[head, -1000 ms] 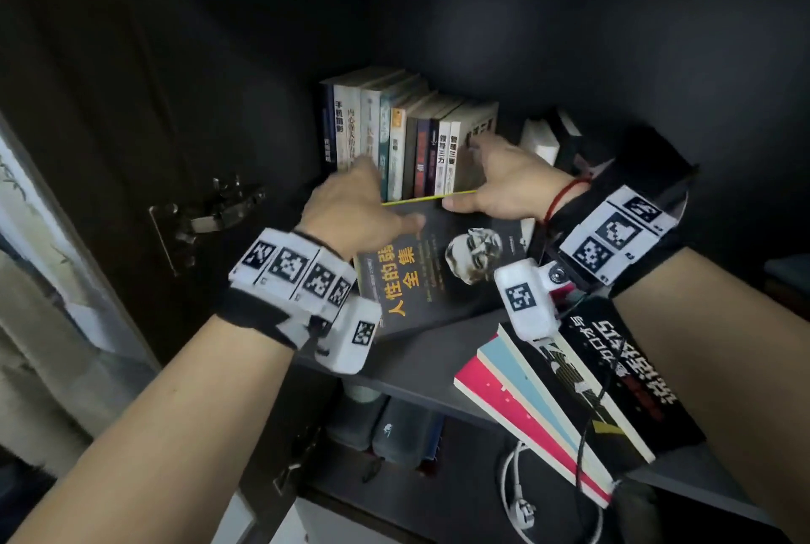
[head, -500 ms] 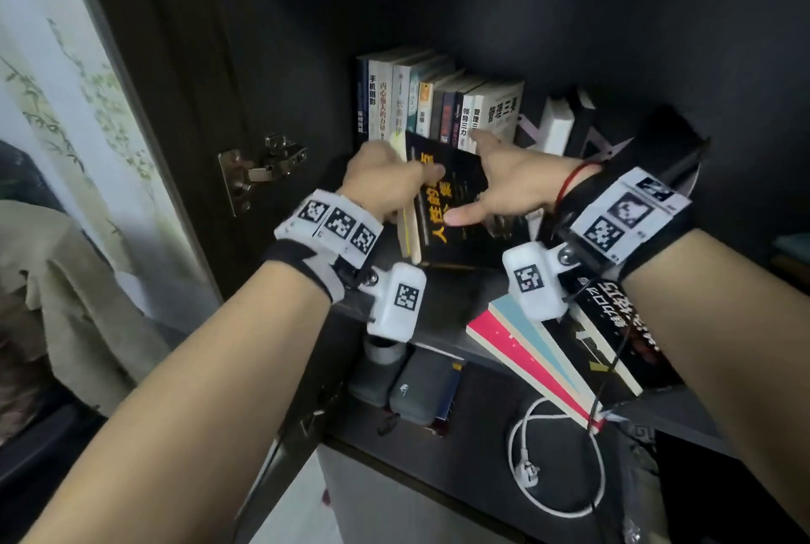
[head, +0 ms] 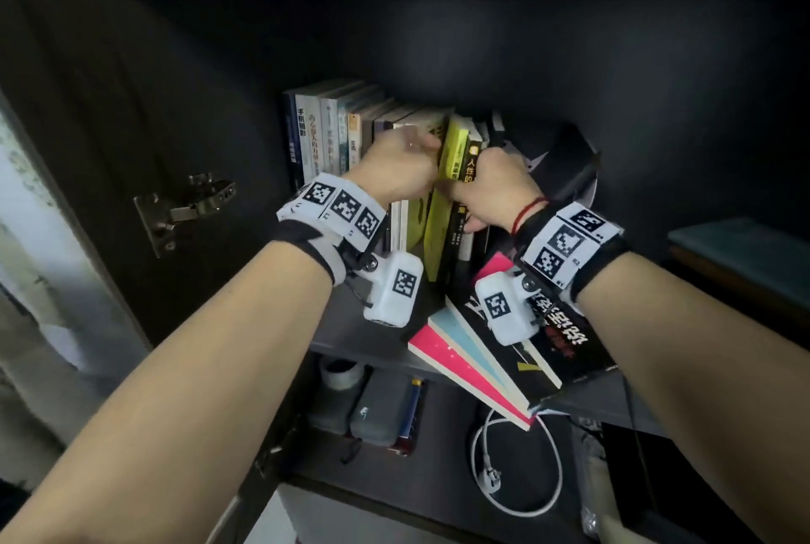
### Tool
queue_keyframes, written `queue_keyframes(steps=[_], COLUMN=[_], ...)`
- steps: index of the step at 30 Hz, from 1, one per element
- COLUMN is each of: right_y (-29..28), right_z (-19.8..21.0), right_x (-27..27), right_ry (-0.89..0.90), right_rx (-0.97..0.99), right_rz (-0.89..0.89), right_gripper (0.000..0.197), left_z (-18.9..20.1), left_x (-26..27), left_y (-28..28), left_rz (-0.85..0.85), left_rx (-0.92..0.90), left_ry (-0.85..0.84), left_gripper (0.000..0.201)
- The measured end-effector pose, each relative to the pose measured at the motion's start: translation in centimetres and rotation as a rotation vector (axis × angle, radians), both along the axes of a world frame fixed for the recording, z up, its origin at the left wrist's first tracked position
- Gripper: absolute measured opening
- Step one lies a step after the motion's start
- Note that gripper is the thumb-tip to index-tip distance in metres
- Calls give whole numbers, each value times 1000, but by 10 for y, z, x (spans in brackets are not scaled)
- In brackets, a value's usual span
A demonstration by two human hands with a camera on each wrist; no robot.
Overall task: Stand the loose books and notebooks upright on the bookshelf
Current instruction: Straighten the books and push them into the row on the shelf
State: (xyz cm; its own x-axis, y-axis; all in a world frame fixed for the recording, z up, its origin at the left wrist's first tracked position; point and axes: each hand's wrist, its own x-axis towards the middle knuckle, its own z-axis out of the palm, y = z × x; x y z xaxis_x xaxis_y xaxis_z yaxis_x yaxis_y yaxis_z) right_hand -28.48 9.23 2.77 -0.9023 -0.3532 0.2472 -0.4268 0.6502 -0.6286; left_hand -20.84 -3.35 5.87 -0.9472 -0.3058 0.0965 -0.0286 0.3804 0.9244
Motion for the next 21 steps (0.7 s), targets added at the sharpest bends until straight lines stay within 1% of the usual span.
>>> queue_keyframes(steps=[2, 3, 4, 5, 6, 7, 8, 9, 11, 12, 14, 16, 17, 19, 21], right_y=[-4, -5, -6, -5, -7, -8, -11, -15, -20, -21, -19, -12, -8, 1, 8], right_z=[-1, -2, -3, -3, -4, -3, -3, -3, -3, -4, -4, -2, -1, 1, 2], right_x=[-2, -2, -4, -5, -7, -5, -5, -4, -3, -4, -7, -7, -8, -12, -15], right_ry=[-108, -201, -283, -328, -314, -284, -242, -195, -92, -69, -107, -136, -127, -80, -77], right_rx=[28, 43, 73, 123, 170, 208, 223, 233, 246, 205, 164, 196, 204, 210, 235], right_rz=[41, 82, 144, 204, 245, 244, 233, 198, 91, 43, 29, 32, 11, -55, -77], right_gripper=[46, 49, 49, 45, 36, 29, 27, 25, 15, 11, 15, 20, 24, 30, 31], left_z=[-9, -11, -13, -15, -17, -20, -22, -25, -30, -34, -39, -47, -52, -59, -58], left_x=[-4, -6, -7, -11, -14, -18, -21, -26, -31, -34, -41, -47, -49, -53, -56], left_y=[-5, -7, -9, -13, -15, -18, -20, -23, -25, -27, -31, -37, -39, -40, -37], left_rz=[-79, -118, -141, -136, -111, -85, -48, 3, 95, 125, 156, 199, 248, 339, 372], left_rx=[-113, -163, -227, -308, -395, -454, -499, -551, -664, -678, -698, -753, -758, -698, -694], left_ry=[-140, -194, -228, -260, -283, -293, -300, -292, -242, -206, -190, -256, -299, -293, -268], left_gripper=[69, 81, 84, 79, 70, 71, 77, 75, 56, 51, 52, 59, 63, 63, 62])
